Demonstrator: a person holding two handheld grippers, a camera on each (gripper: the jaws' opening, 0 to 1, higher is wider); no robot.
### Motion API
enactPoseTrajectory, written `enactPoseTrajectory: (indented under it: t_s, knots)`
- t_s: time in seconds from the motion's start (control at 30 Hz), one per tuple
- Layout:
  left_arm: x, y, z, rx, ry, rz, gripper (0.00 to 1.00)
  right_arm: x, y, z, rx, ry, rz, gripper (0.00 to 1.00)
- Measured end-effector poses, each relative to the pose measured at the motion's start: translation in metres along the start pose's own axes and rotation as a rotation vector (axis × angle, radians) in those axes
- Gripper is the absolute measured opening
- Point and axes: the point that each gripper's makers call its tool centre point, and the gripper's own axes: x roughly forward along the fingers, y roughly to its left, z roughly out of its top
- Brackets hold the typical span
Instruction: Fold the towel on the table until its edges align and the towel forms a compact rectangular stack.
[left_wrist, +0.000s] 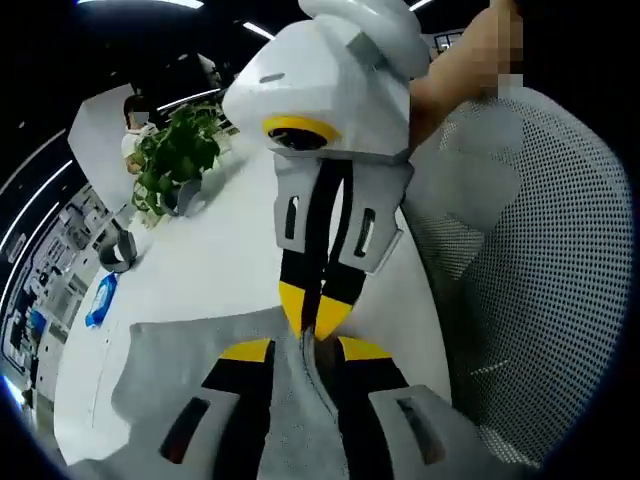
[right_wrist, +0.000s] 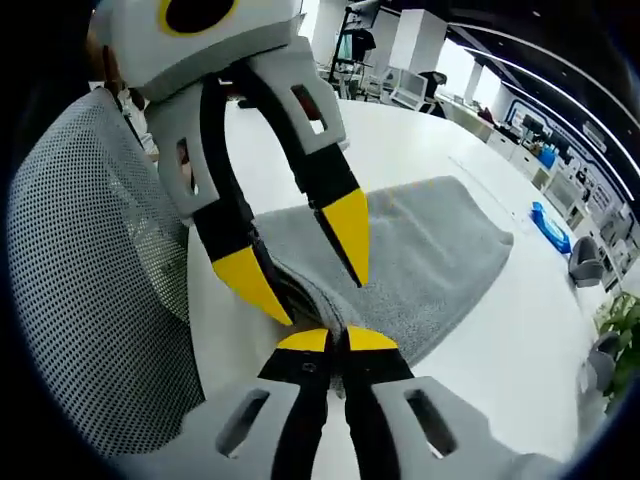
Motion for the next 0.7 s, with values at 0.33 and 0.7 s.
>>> enactPoseTrajectory:
  t_s: [0.33,0.7]
  knots:
    - [0.004,-0.001,-0.017,0.011,0.083,0.019,0.14,-0.002,-0.003,0.006,0.025,-0.027,-0.006,0.01]
    - [-0.024,0.001,-0.060,-0.146,0.111,0.033,0.10,-0.006,-0.009,0.010,0.070,-0.061,-0.018,0.01]
